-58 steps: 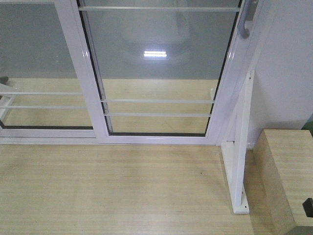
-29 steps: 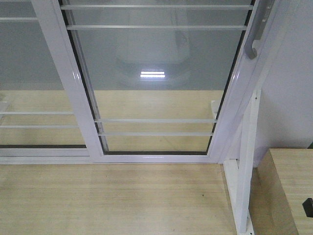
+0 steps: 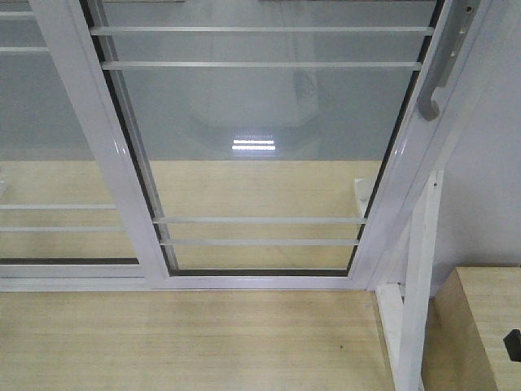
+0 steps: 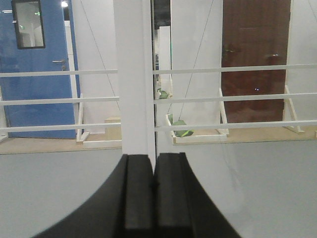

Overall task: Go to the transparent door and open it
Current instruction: 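Reach the right gripper toward the grey door handle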

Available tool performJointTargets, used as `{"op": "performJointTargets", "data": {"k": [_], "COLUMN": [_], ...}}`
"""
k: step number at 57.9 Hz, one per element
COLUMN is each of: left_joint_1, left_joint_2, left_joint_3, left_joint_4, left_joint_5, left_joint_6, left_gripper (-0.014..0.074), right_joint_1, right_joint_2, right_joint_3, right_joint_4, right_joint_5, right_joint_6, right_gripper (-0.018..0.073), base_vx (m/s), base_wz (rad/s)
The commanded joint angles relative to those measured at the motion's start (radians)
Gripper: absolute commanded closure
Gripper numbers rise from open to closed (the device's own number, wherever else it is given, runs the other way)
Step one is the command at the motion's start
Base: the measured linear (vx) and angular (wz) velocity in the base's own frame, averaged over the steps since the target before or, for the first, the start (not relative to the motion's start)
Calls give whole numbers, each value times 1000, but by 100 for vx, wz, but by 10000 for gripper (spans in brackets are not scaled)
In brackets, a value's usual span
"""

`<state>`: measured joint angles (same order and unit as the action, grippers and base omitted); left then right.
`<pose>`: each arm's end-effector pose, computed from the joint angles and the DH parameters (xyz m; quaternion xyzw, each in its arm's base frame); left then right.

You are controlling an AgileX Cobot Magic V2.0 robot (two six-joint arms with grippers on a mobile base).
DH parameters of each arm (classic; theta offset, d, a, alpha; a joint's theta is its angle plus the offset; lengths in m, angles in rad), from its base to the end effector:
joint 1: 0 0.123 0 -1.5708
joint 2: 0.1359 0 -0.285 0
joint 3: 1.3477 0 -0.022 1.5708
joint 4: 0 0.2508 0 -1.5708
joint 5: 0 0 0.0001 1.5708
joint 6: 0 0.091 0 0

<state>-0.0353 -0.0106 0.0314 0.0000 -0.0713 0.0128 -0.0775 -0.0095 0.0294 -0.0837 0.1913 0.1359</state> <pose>0.0561 -0.0020 0.2096 0.0158 0.6566 -0.0085 0.7540 0.0560 -0.0058 0.1864 0.0544 0.7474 -0.0138 0.6620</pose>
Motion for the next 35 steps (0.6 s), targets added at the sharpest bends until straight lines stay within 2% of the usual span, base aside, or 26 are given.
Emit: {"op": "performJointTargets", "data": {"k": [1, 35], "left_joint_1": [-6, -8], "left_joint_2": [-15, 21], "left_joint_3": [16, 12], "left_joint_4": [-6, -6], "left_joint_5": [-83, -93], "left_joint_6": [-4, -4], "left_gripper": [603, 603], "right_joint_1": [-4, -8], "right_joint_2": [-16, -1], "right_joint_3": [5, 5], "right_joint_4": [-3, -3], "right_joint_5": [-84, -94], "right_joint_6": [-5, -5], "right_gripper": [568, 568], "base_vx": [12, 9], "base_wz": [-1, -1]}}
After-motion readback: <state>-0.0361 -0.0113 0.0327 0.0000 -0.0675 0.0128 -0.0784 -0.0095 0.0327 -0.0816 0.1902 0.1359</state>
